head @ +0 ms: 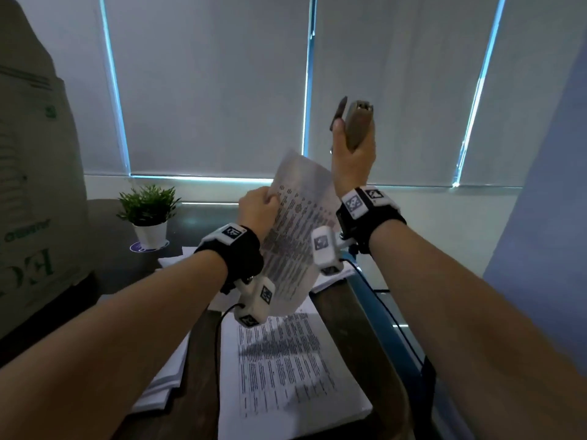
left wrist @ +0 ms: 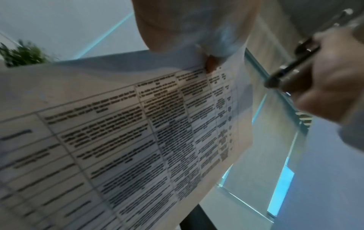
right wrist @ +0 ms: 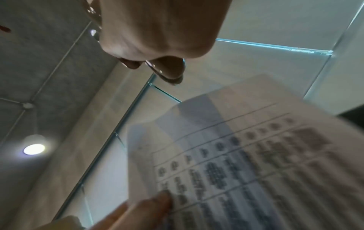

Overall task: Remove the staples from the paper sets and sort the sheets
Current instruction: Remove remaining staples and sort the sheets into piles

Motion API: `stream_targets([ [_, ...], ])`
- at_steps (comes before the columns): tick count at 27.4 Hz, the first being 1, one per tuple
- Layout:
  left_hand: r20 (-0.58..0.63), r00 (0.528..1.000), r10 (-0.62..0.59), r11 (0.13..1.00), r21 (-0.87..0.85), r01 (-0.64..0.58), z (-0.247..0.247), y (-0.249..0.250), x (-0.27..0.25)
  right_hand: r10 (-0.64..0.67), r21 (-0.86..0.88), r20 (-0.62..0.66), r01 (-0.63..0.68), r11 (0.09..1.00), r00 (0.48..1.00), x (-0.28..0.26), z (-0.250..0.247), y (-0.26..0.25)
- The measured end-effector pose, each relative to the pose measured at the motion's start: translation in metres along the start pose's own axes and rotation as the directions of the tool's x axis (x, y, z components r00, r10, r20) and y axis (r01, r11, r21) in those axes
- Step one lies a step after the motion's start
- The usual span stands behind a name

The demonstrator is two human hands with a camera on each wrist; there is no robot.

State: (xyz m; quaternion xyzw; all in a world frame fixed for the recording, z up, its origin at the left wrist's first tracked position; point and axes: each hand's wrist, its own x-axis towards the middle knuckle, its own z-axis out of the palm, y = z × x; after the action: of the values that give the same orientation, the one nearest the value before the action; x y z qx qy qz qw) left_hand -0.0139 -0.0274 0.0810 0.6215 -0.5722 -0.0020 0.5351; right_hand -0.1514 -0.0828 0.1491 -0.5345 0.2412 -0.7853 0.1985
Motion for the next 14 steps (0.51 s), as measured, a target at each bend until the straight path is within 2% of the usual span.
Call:
stream_targets([
  [3, 0.064, 0.998, 0.022, 0.999, -0.042, -0.019, 0.015, 0.017, 0.000, 0.113, 0.014, 0.137, -0.116, 0.993, 0.984, 0.016, 0.006, -0.001],
  [6, 0.117, 0.992, 0.055, 0.998, -0.047, -0.050, 0.027, 0.030, 0.003, 0.212, 0.115, 0.220, -0.241, 0.964, 0.952, 0.022, 0.004, -0.003],
  [9, 0.162, 0.983, 0.083, 0.996, -0.041, -0.077, 0.035, 0.037, 0.005, 0.242, 0.118, 0.186, -0.267, 0.957, 0.952, 0.027, 0.004, -0.004],
  [14, 0.204, 0.969, 0.138, 0.989, -0.088, -0.122, 0.050, 0.042, 0.007, 0.303, -0.025, 0.106, -0.302, 0.953, 0.947, 0.043, 0.002, 0.004],
])
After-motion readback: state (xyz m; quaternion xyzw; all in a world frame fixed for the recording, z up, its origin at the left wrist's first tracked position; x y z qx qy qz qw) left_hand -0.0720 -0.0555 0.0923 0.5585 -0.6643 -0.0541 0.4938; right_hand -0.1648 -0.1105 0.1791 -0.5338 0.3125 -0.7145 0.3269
